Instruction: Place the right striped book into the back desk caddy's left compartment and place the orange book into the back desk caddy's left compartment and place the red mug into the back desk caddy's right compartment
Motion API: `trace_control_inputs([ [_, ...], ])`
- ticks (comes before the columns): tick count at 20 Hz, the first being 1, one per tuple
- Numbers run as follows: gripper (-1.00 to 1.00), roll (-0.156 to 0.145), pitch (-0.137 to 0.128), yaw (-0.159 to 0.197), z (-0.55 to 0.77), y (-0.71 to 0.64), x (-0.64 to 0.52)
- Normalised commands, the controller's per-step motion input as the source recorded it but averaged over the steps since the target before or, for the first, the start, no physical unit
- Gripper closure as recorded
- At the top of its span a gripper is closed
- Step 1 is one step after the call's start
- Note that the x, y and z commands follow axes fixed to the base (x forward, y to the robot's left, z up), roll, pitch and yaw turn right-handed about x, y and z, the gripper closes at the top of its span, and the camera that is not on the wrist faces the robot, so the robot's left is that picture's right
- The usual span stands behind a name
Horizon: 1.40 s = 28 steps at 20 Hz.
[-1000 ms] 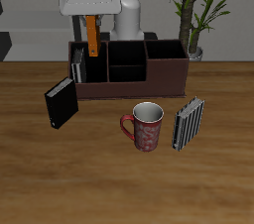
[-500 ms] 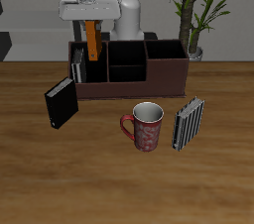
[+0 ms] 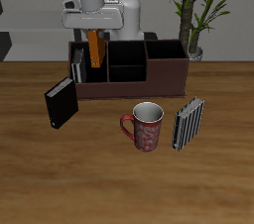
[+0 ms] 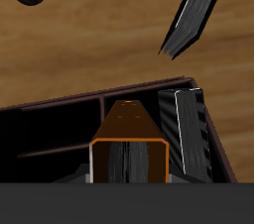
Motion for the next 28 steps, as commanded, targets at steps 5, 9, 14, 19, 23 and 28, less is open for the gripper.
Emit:
trace_control_inputs([
  [5,1.0,-0.01,0.03,-0.02,-0.08,-0.06,0.11],
  [9,1.0,-0.002,0.035,-0.009,-0.1,-0.03,0.06],
  [14,1.0,0.009,0.044,-0.024,-0.11,0.01,0.02],
  [19,1.0,-0.011,0.003,0.002,-0.07,-0.01,-0.06],
  [23,1.0,-0.015,-0.014,0.026,-0.05,0.02,-0.1],
  [28,1.0,-0.007,0.059,0.004,-0.16,0.0,0.02],
])
